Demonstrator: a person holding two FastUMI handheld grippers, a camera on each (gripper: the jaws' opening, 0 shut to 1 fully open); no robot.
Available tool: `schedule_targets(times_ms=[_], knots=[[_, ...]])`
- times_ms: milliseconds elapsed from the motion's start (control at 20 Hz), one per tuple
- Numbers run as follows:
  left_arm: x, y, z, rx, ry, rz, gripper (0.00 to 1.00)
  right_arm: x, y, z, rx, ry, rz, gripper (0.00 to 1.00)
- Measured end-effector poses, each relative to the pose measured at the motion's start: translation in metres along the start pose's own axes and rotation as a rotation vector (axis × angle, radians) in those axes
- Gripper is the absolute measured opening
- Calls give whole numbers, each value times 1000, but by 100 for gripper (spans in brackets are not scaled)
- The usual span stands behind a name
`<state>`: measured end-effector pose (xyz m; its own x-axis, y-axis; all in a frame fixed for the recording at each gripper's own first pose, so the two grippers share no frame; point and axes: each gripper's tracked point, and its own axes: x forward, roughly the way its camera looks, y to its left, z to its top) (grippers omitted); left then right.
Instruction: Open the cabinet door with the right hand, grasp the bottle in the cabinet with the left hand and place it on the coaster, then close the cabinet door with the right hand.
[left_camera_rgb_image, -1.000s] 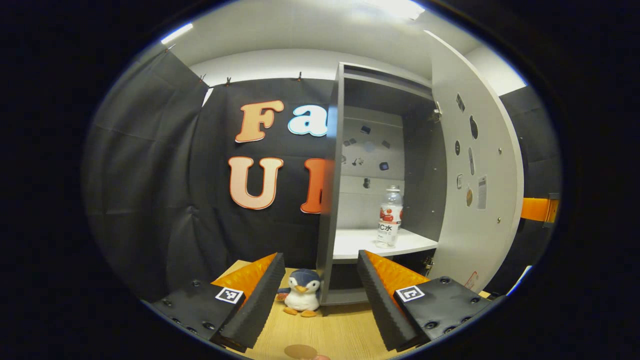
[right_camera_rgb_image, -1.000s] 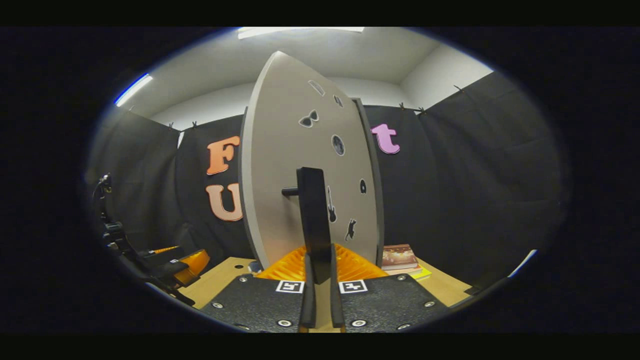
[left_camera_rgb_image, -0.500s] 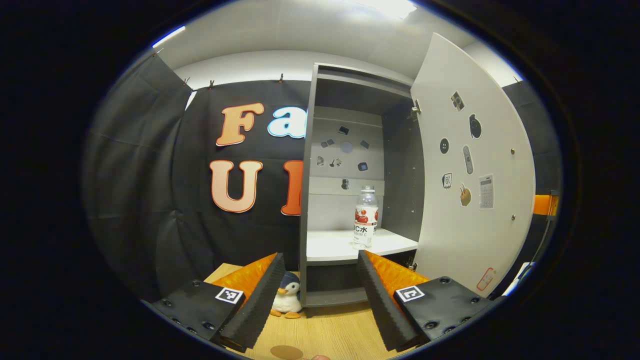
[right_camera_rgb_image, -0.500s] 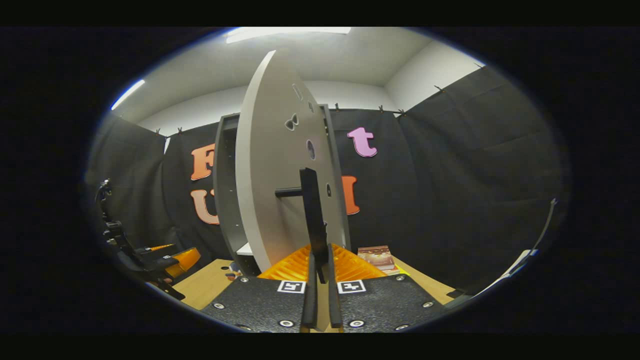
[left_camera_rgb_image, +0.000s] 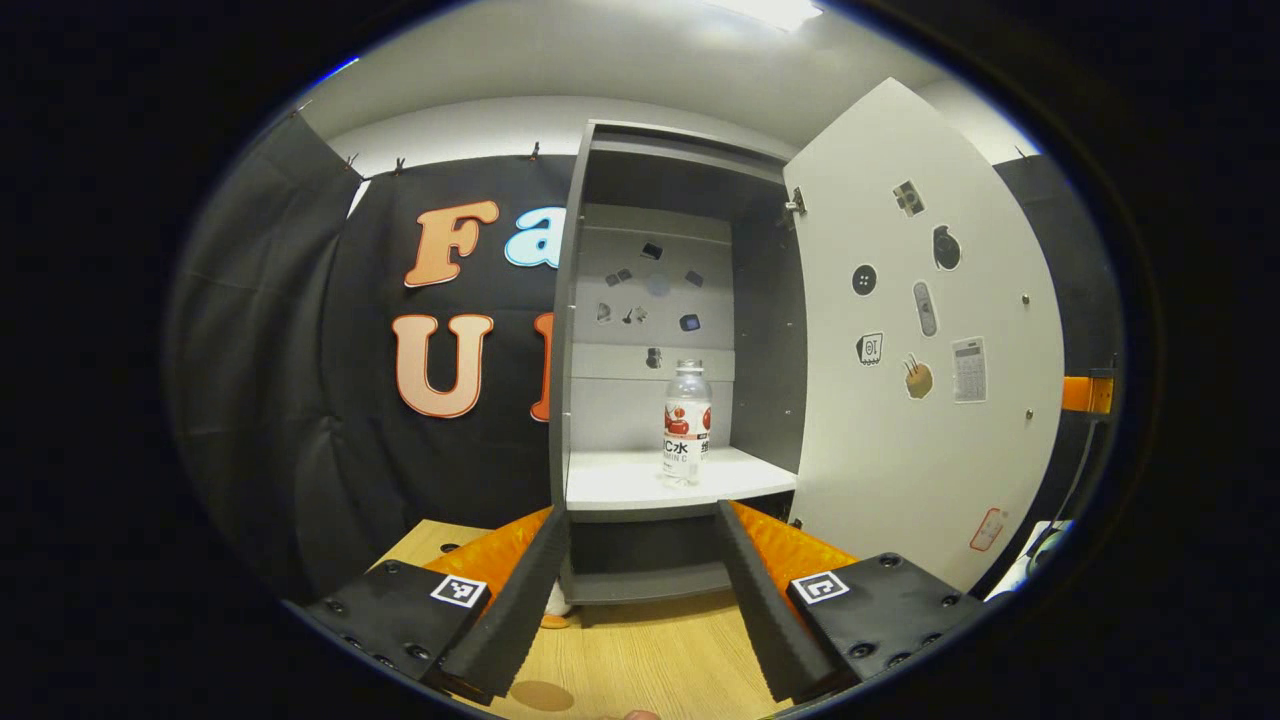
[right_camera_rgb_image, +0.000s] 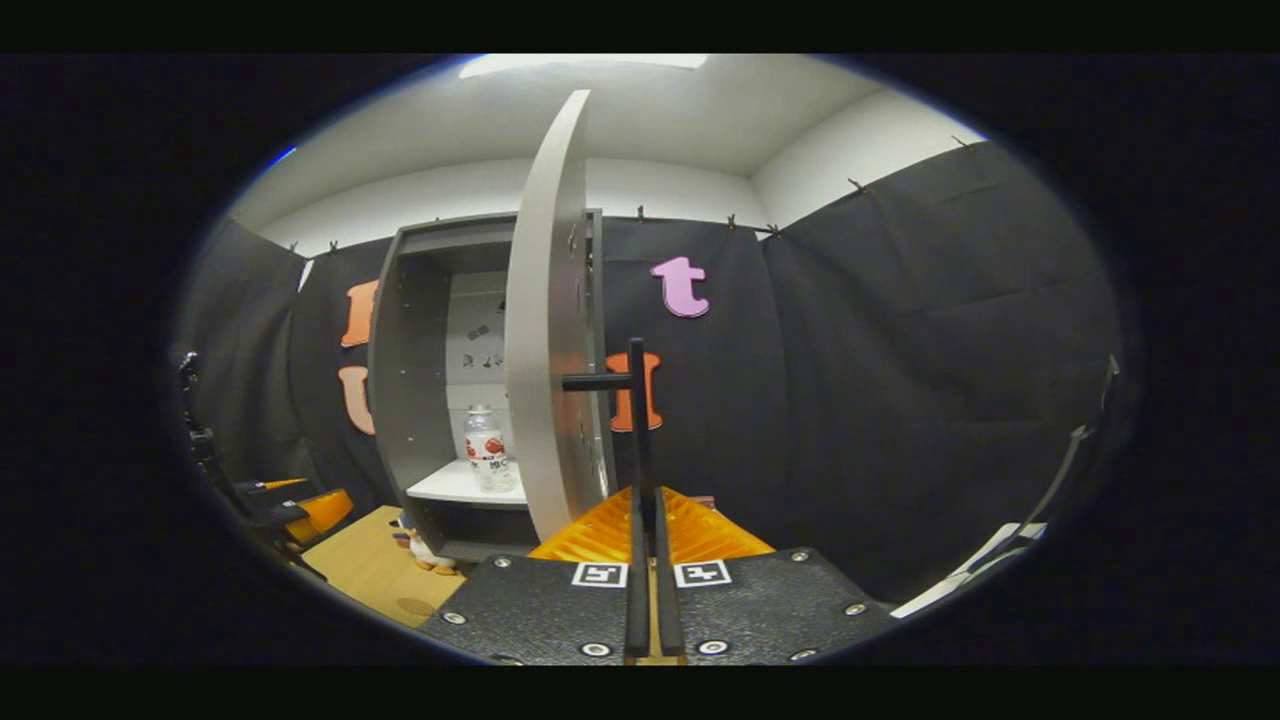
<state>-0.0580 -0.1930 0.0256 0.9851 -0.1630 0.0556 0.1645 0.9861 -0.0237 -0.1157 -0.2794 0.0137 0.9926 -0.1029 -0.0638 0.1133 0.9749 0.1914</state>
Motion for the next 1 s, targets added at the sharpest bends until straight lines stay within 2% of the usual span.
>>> schedule_targets(times_ms=[50,100,200,250,300,350,400,450,500,550,600,700,800,850,900,950,1000], knots=[[0,-4,-2,-4,4,2,94,-1,-3,1,7,0,-3,4],[-2,-6,-2,-9,8,4,94,-4,-9,2,7,-3,-12,13],[-4,-10,-4,-23,18,8,94,-11,-21,-1,1,5,-40,8],[-4,-13,-6,-29,21,8,95,-15,-24,-3,-1,11,-51,12],[-4,-14,-6,-31,23,9,95,-20,-27,-2,2,13,-52,9],[-3,-14,-7,-29,23,12,95,-25,-24,-3,11,17,-41,17],[-1,-15,-6,-27,24,11,95,-31,-22,-4,24,27,-26,21],[1,-18,-8,-25,28,6,95,-35,-21,-6,32,40,-14,31],[3,-21,-8,-22,31,-3,96,-40,-20,-7,32,45,-10,37],[6,-22,-7,-18,27,-8,96,-43,-20,-7,21,46,-12,53],[10,-23,-6,-14,22,-14,96,-47,-19,-7,8,47,-19,52],[23,-26,-4,-14,13,-30,95,-57,-14,-7,-15,53,-35,74],[41,-29,-7,-12,14,-56,95,-66,-5,-7,-17,51,-46,89],[50,-31,-9,-12,19,-72,96,-69,-1,-8,-14,51,-52,93],[60,-33,-12,-12,24,-87,96,-69,6,-8,-9,53,-57,89],[69,-33,-14,-15,27,-97,95,-72,13,-9,-5,55,-57,90],[78,-34,-17,-17,33,-110,95,-72,20,-10,-1,59,-55,95]])
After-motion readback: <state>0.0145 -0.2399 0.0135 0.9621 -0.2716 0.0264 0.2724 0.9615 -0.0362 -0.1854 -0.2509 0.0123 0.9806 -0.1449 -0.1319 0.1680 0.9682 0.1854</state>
